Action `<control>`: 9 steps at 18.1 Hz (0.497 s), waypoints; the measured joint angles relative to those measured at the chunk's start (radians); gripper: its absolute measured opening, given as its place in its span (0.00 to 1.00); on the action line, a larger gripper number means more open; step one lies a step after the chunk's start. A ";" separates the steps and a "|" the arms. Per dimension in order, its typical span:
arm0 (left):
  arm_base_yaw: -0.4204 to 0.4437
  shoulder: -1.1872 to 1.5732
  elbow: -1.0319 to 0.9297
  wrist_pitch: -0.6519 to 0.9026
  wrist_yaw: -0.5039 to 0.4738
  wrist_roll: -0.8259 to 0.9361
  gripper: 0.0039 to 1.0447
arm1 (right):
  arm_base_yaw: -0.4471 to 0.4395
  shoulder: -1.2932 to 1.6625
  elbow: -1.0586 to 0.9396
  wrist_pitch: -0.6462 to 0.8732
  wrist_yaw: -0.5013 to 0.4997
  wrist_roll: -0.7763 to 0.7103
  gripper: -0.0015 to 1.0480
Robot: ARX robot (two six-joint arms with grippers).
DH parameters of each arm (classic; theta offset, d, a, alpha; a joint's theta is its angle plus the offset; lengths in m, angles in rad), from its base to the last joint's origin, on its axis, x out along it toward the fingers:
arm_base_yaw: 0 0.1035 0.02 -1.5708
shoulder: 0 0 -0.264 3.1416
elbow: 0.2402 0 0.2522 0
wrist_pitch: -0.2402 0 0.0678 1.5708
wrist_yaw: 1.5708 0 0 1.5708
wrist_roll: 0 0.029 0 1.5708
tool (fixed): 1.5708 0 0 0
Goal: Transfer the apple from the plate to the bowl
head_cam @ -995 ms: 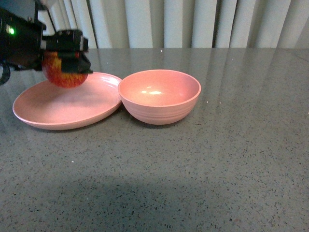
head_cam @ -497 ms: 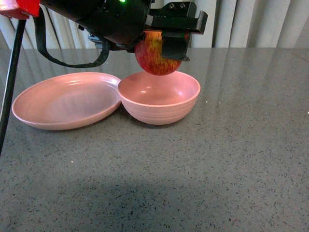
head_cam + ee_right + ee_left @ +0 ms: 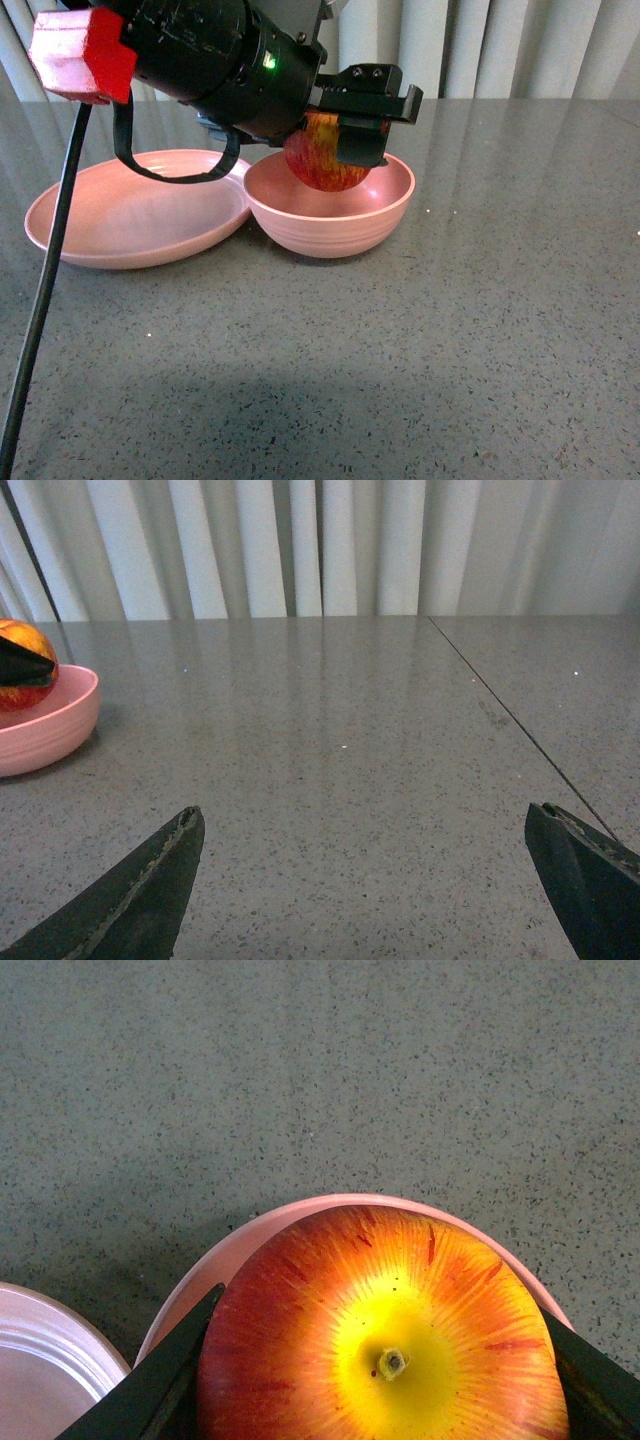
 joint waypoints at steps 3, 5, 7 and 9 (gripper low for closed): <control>0.001 0.011 0.000 0.004 0.001 -0.005 0.66 | 0.000 0.000 0.000 0.000 0.000 0.000 0.94; 0.004 0.012 0.000 0.005 0.001 -0.008 0.66 | 0.000 0.000 0.000 0.000 0.000 0.000 0.94; 0.006 0.019 0.000 0.013 0.000 -0.016 0.66 | 0.000 0.000 0.000 0.000 0.000 0.000 0.94; 0.008 0.031 0.000 0.012 0.003 -0.021 0.66 | 0.000 0.000 0.000 0.000 0.000 0.000 0.94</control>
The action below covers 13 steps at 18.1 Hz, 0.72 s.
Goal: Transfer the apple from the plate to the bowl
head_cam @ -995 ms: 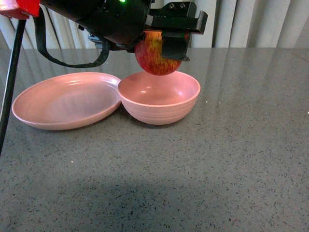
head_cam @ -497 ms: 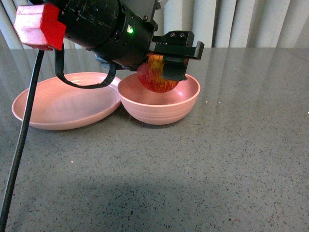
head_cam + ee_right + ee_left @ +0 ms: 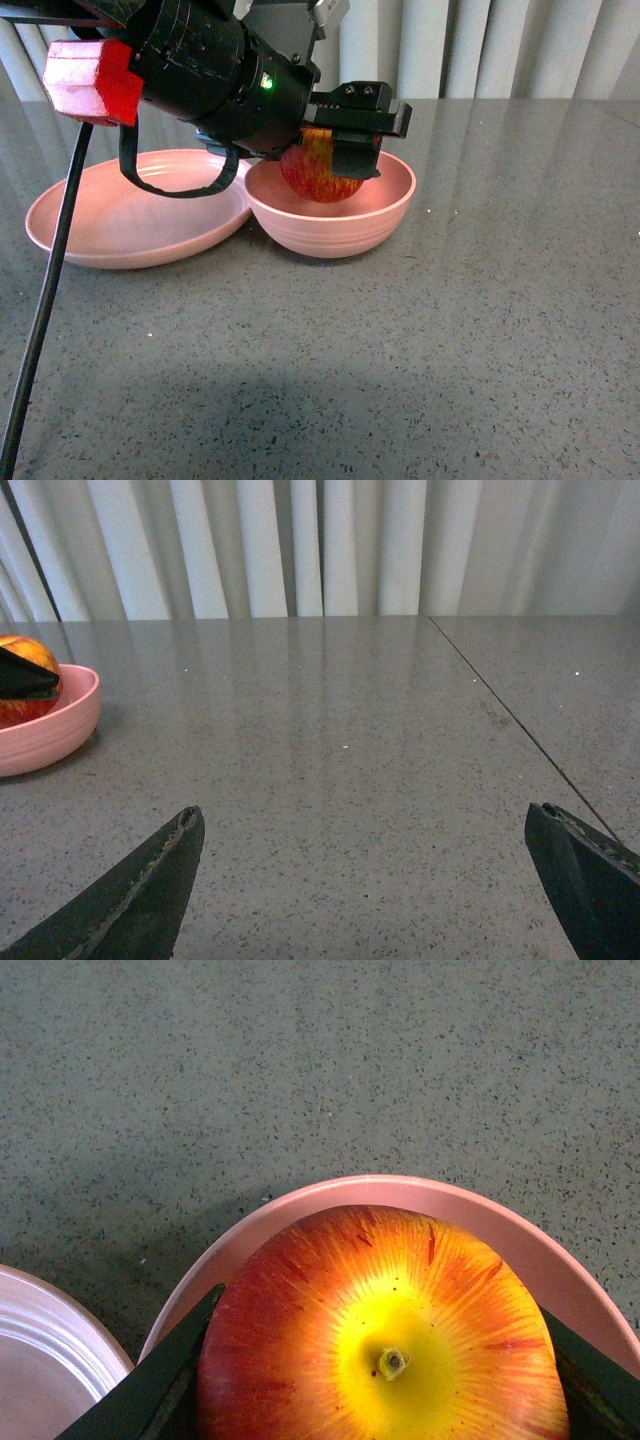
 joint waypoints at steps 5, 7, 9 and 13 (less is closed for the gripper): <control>-0.002 0.007 0.000 0.006 0.005 -0.002 0.66 | 0.000 0.000 0.000 0.000 0.000 0.000 0.94; -0.002 0.007 0.000 0.006 0.004 -0.002 0.66 | 0.000 0.000 0.000 0.000 0.000 0.000 0.94; -0.002 0.007 0.000 0.005 0.005 -0.002 0.73 | 0.000 0.000 0.000 0.000 0.000 0.000 0.94; -0.002 0.007 0.000 0.006 0.009 -0.002 0.93 | 0.000 0.000 0.000 0.000 0.000 0.000 0.94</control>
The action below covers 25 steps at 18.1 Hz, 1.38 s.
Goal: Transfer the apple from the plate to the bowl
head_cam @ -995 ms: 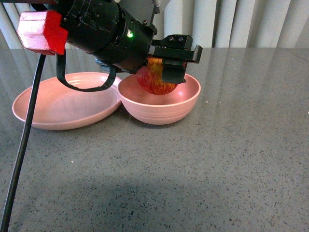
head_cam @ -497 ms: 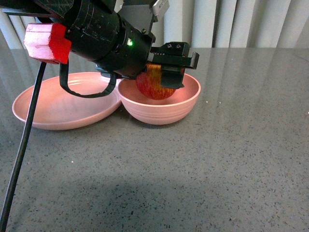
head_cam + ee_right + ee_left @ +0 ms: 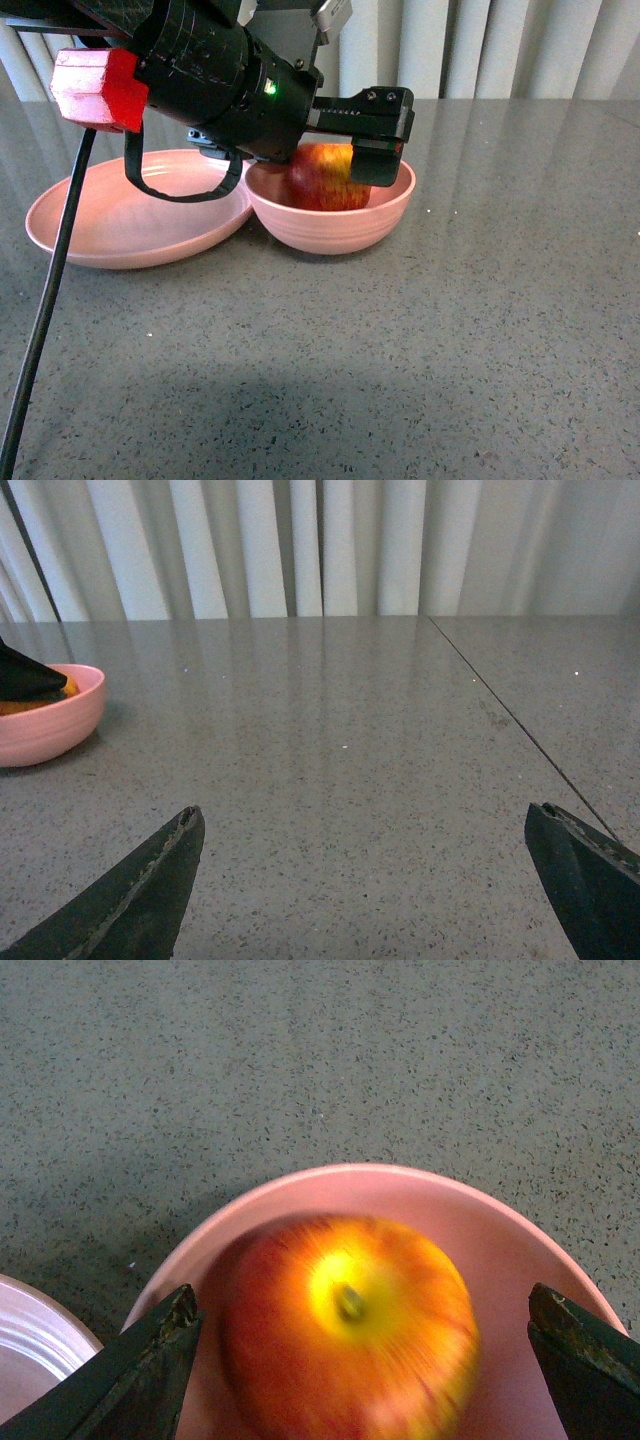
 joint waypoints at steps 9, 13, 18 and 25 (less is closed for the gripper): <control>0.006 -0.167 0.000 0.024 0.014 -0.011 0.94 | 0.000 0.000 0.000 0.000 0.000 0.000 0.94; 0.049 -0.350 -0.068 0.111 0.017 -0.024 0.94 | 0.000 0.000 0.000 0.000 0.000 0.000 0.94; 0.109 -0.671 -0.270 0.177 -0.129 0.026 0.88 | 0.000 0.000 0.000 0.000 0.000 0.000 0.94; 0.235 -0.947 -0.739 0.354 -0.286 0.003 0.32 | 0.000 0.000 0.000 0.000 0.000 0.000 0.94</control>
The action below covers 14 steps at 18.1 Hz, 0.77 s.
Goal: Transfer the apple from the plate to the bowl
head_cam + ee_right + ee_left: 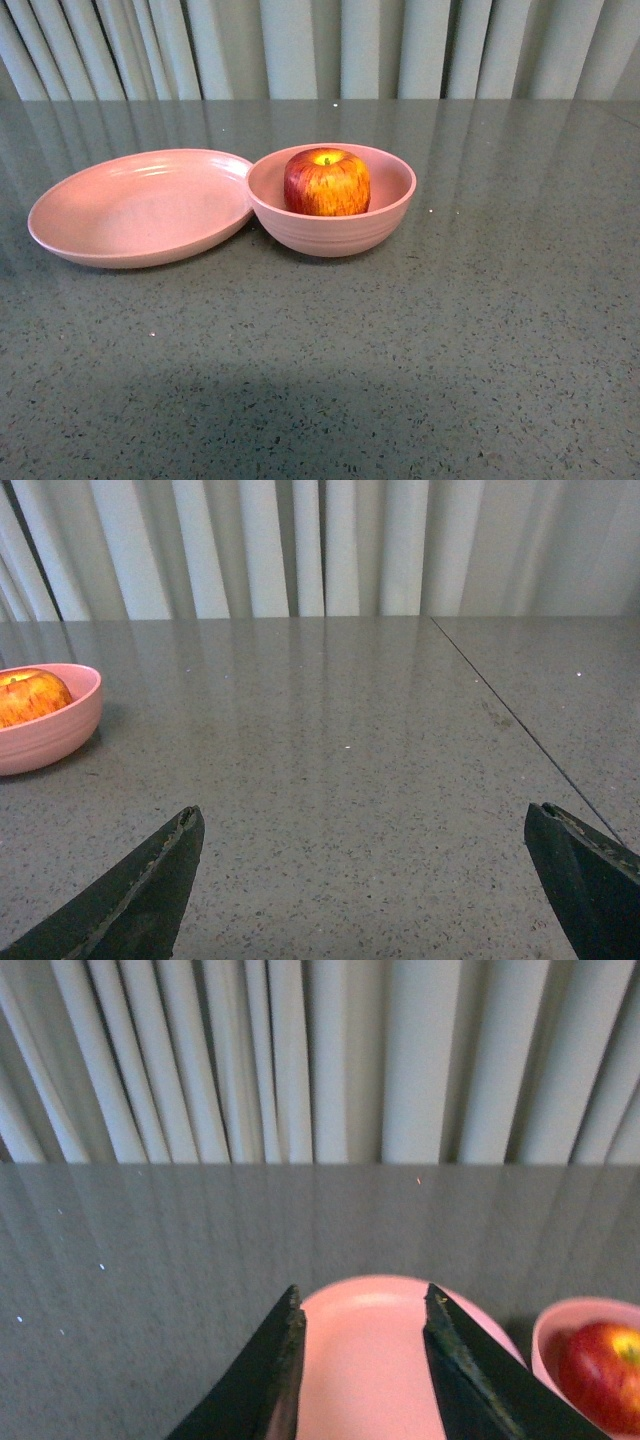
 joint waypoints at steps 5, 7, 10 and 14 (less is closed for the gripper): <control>0.064 -0.131 -0.180 0.071 0.064 -0.003 0.01 | 0.000 0.000 0.000 0.000 0.000 0.000 0.94; 0.087 -0.169 -0.243 0.076 0.083 -0.004 0.01 | 0.000 0.000 0.000 0.000 0.000 0.000 0.94; 0.210 -0.314 -0.374 0.064 0.195 -0.005 0.01 | 0.000 0.000 0.000 0.000 0.000 0.000 0.94; 0.204 -0.430 -0.440 0.011 0.210 -0.005 0.01 | 0.000 0.000 0.000 0.000 0.000 0.000 0.94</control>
